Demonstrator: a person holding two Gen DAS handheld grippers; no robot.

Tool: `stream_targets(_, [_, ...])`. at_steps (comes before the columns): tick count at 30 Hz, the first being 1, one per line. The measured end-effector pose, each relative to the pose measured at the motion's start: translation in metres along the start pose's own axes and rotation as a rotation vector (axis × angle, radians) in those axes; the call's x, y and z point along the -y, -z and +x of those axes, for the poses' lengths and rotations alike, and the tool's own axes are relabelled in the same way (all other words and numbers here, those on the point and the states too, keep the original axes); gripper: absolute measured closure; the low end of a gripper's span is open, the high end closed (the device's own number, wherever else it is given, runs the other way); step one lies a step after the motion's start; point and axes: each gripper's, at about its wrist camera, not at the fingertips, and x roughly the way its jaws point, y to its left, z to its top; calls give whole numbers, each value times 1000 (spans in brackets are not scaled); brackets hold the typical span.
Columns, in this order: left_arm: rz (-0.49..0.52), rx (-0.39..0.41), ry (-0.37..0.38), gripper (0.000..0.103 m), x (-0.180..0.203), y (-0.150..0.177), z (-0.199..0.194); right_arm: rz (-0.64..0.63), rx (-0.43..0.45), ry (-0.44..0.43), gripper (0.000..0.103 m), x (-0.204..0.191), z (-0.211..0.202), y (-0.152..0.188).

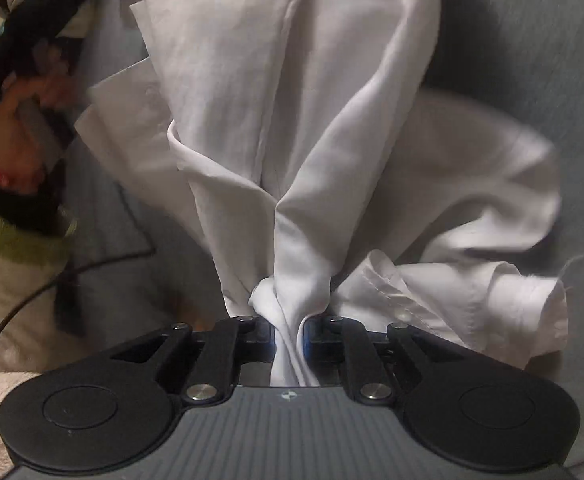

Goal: Fold clothes

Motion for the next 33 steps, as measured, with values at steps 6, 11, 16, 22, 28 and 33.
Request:
stream_targets(6, [24,-10,51,93,6,-20,7,-121,32,-16,65,-18,0,23])
stream_targets(11, [-26,-1,37,40,-16,-10,-36,-236,251,100,36,-24,-71,41])
stream_targets(16, [-7,-59,85,27,-29,17,-86,-194,400,47,25,-9,-110,52])
stream_targets(22, [187,-264,248,27,11,84,-97,-226,393,44,25,-7,-95,44])
stream_targets(28, [325,-276,177,53,42,129,-78,-516,344,149,14,-46,-58,60])
stream_targets(33, [314,-329,220,97,54,139,-79,-616,303,261,47,-60,-22,62])
